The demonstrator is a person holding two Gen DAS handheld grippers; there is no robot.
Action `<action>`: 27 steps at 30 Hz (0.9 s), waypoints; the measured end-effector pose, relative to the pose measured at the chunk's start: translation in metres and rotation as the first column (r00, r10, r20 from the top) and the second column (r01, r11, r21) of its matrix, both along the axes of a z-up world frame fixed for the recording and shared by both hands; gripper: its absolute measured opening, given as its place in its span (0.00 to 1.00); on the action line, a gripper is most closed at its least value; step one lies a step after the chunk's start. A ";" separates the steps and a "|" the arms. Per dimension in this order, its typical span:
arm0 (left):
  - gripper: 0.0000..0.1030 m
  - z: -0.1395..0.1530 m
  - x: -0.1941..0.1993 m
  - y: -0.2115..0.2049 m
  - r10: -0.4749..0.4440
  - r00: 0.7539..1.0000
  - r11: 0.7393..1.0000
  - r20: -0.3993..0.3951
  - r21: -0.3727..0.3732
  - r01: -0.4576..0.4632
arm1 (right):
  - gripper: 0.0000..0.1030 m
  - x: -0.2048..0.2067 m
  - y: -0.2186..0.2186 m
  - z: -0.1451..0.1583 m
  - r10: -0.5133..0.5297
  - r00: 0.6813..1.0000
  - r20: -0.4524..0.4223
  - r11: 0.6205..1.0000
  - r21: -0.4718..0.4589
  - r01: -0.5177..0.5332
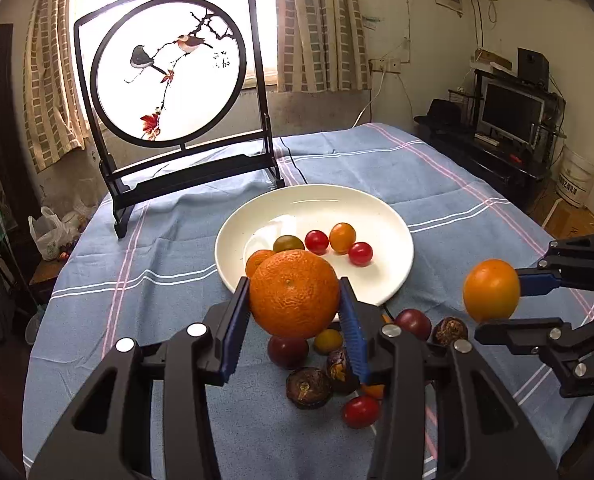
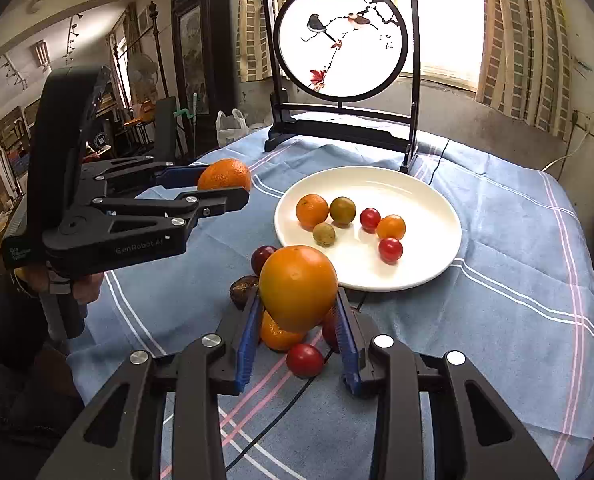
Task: Organize fruits
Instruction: 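Carry both oranges over the white plate and open both tools to release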
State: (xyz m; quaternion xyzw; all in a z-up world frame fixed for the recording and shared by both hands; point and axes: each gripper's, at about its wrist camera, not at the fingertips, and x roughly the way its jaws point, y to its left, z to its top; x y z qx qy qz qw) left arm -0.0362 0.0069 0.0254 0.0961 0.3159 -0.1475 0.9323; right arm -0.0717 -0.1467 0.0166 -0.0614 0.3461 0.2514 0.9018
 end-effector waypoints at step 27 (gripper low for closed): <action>0.41 -0.026 0.072 -0.017 0.061 0.996 0.996 -0.060 0.067 -0.057 | 0.35 0.071 -0.019 -0.014 -0.066 0.997 -0.044 0.998 -0.024 0.064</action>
